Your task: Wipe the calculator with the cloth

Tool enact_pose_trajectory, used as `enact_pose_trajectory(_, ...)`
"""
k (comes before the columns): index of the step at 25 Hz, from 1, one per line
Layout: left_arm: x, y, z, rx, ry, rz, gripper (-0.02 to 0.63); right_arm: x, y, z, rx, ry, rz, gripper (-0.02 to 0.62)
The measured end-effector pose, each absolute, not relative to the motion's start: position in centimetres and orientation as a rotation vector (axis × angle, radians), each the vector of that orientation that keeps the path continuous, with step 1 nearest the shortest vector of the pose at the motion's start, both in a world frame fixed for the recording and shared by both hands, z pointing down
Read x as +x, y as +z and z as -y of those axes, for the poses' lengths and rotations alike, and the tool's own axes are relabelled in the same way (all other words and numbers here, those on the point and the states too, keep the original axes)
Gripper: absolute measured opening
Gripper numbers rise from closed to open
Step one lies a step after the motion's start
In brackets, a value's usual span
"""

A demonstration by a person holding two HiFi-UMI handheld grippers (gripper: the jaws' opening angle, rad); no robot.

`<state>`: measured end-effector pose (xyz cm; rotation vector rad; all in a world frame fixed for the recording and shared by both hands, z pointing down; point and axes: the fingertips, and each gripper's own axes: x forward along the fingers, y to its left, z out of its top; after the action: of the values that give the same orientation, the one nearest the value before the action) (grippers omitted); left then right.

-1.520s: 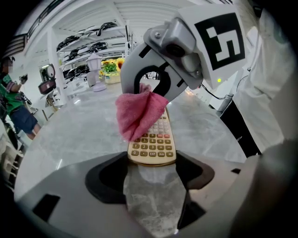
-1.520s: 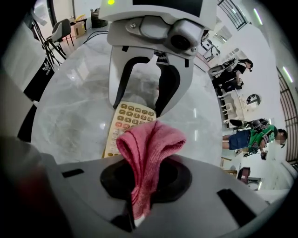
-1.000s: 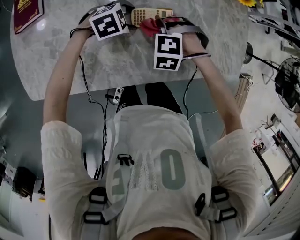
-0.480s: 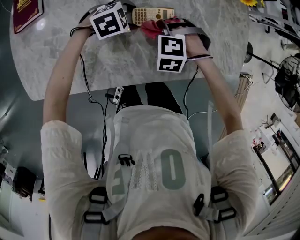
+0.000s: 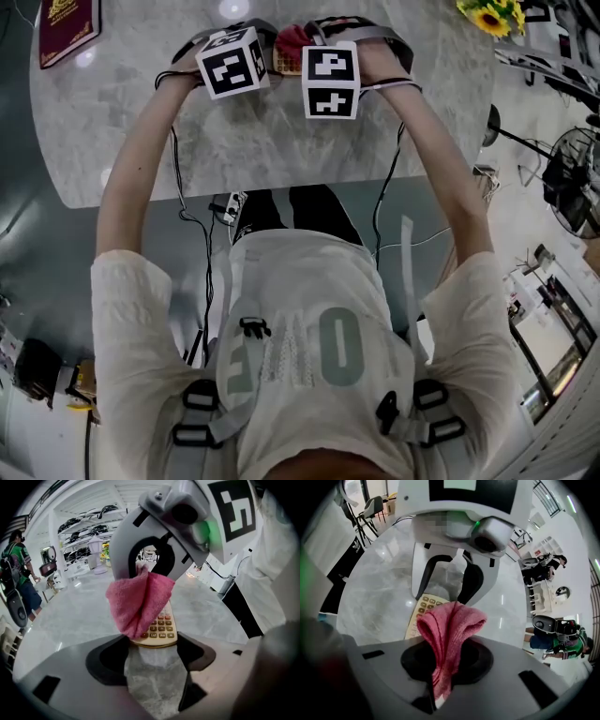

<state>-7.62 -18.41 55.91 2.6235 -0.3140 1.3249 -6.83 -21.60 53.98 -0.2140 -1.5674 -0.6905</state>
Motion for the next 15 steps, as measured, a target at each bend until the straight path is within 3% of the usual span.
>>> enact_pose_trajectory(15, -7.64, 55.95, 18.49, 2.638, 1.307, 0.316, 0.334, -7.68, 55.05, 21.79, -0.218, -0.702, 1.523, 0.051)
